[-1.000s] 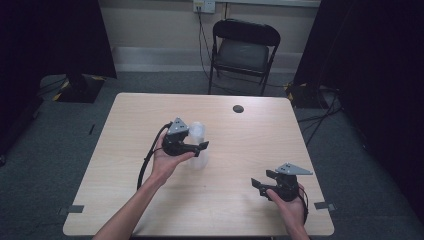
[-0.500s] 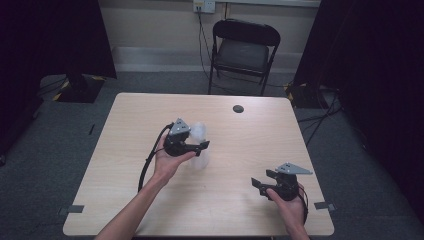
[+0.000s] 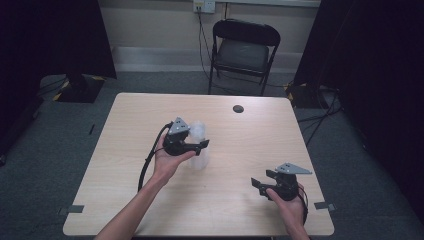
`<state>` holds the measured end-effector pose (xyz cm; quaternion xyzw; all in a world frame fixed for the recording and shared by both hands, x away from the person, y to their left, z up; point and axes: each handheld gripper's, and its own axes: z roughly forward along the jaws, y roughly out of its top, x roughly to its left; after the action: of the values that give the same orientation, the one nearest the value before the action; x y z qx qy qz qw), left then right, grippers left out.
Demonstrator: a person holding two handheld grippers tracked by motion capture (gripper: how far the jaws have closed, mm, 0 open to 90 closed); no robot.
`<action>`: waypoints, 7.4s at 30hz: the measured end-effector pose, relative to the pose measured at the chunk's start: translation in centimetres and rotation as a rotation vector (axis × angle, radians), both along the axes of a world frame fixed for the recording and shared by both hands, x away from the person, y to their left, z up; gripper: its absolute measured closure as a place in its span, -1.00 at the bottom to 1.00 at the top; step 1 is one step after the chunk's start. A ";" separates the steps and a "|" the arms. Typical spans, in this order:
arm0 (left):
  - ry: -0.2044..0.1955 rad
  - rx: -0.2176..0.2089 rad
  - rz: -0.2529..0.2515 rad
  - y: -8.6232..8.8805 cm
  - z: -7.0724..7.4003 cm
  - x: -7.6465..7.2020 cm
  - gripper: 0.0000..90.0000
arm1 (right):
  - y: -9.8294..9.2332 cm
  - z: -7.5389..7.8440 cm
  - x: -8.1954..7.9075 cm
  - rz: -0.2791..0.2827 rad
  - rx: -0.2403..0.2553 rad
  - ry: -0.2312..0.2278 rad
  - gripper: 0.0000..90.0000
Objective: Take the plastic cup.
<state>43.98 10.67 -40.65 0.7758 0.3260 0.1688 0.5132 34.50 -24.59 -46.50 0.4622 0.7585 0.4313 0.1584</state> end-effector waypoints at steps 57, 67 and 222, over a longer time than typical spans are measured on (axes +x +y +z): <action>-0.059 -0.105 0.011 1.1 4.8 -0.4 -0.27 | 0.2 -0.1 0.1 0.001 0.001 0.000 -0.40; -0.094 -0.120 -0.002 0.9 6.3 -0.7 -0.26 | 0.2 -0.1 0.1 0.003 0.002 0.000 -0.40; 0.417 -0.734 -0.233 4.6 3.6 -9.2 -0.05 | 15.9 8.3 -1.9 0.362 0.218 -0.741 0.76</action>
<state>34.78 15.26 -37.02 0.5910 0.3714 -0.1775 0.6937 32.60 -8.67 -38.17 0.1494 0.6690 0.6669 0.2921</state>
